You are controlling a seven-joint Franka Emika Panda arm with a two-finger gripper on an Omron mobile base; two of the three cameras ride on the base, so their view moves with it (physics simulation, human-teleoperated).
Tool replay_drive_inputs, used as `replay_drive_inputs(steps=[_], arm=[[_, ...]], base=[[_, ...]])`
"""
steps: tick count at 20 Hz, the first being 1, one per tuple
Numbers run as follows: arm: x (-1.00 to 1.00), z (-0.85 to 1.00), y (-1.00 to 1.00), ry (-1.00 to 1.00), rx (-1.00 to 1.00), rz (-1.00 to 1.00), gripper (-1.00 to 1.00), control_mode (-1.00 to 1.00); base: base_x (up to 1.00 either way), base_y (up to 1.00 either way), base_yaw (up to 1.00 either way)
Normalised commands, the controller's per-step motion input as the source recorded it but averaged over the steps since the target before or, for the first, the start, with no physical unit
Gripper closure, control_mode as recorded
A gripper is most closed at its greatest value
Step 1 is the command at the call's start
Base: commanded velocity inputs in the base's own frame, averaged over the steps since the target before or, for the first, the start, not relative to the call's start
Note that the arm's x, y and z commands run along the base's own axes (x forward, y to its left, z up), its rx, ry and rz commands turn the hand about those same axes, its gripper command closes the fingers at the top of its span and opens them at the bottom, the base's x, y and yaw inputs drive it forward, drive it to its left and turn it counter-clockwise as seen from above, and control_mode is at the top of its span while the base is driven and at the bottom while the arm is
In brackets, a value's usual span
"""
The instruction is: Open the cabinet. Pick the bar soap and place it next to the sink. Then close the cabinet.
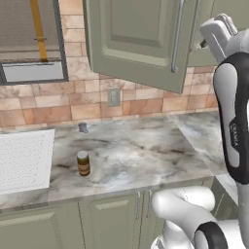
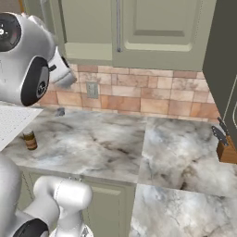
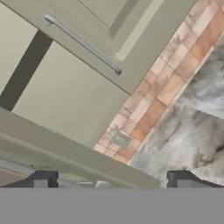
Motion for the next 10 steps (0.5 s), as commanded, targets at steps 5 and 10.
replay_drive_inputs(steps=[5, 10], arm=[[0.29, -0.06, -0.34, -0.14, 0.41, 0.25, -1.0, -1.0], [0.44, -0.12, -0.16, -0.11, 0.36, 0.21, -1.0, -1.0]], base=[[0.0, 0.0, 0.0], [0.0, 0.0, 0.0]])
